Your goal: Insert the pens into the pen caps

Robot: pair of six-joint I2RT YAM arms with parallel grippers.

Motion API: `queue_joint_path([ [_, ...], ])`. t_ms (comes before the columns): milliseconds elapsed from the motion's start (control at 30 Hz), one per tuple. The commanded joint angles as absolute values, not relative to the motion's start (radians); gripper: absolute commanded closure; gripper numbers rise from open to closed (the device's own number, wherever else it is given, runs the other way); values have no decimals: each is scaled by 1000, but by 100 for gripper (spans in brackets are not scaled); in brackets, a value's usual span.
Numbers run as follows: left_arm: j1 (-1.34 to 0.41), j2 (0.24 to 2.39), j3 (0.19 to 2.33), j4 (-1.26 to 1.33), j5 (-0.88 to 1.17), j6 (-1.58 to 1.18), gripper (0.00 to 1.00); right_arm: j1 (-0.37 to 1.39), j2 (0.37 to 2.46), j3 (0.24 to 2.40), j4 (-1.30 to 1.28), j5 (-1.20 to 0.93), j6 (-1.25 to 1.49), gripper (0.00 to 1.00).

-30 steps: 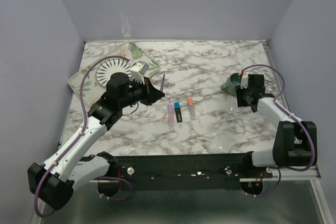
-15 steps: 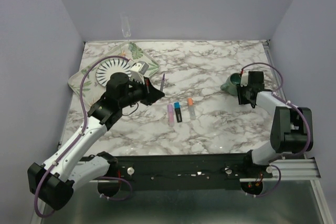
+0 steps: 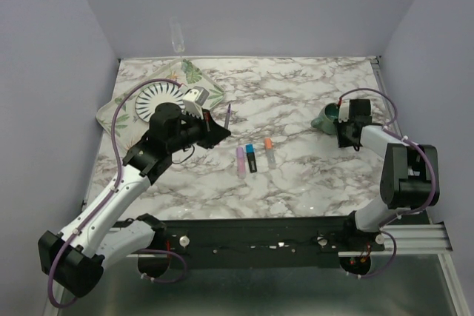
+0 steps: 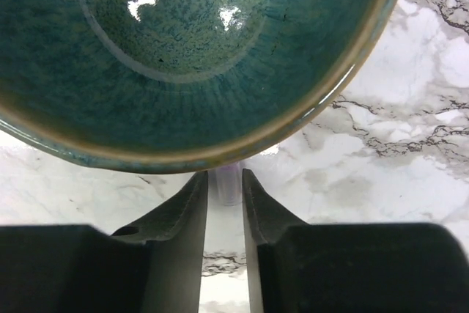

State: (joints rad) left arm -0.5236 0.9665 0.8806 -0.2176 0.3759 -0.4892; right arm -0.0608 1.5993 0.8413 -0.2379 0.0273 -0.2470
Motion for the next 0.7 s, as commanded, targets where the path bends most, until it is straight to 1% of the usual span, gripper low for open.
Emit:
queue_joint_path([
  [0, -525, 939, 897, -221, 348, -469, 100, -72, 1598, 841, -267, 8, -253, 72],
  [33, -525, 937, 896, -222, 347, -469, 100, -72, 1595, 838, -270, 12, -249, 78],
  [133, -525, 933, 896, -222, 345, -469, 100, -72, 1579, 857, -317, 20, -255, 86],
  [300, -525, 923, 894, -219, 345, -472, 100, -71, 1482, 850, -371, 18, -249, 93],
  [333, -525, 922, 893, -216, 345, -474, 100, -71, 1467, 853, -394, 6, -244, 99],
  [433, -525, 916, 891, -215, 345, -476, 100, -68, 1401, 848, -426, -90, -255, 99],
  [567, -525, 899, 887, -219, 324, -474, 100, -11, 1381, 838, -446, -175, -313, 99],
  [633, -525, 884, 890, -230, 296, -468, 100, 87, 1400, 848, -475, -149, -380, 99],
  [667, -525, 876, 891, -245, 258, -463, 100, 168, 1405, 848, -479, -129, -412, 99],
])
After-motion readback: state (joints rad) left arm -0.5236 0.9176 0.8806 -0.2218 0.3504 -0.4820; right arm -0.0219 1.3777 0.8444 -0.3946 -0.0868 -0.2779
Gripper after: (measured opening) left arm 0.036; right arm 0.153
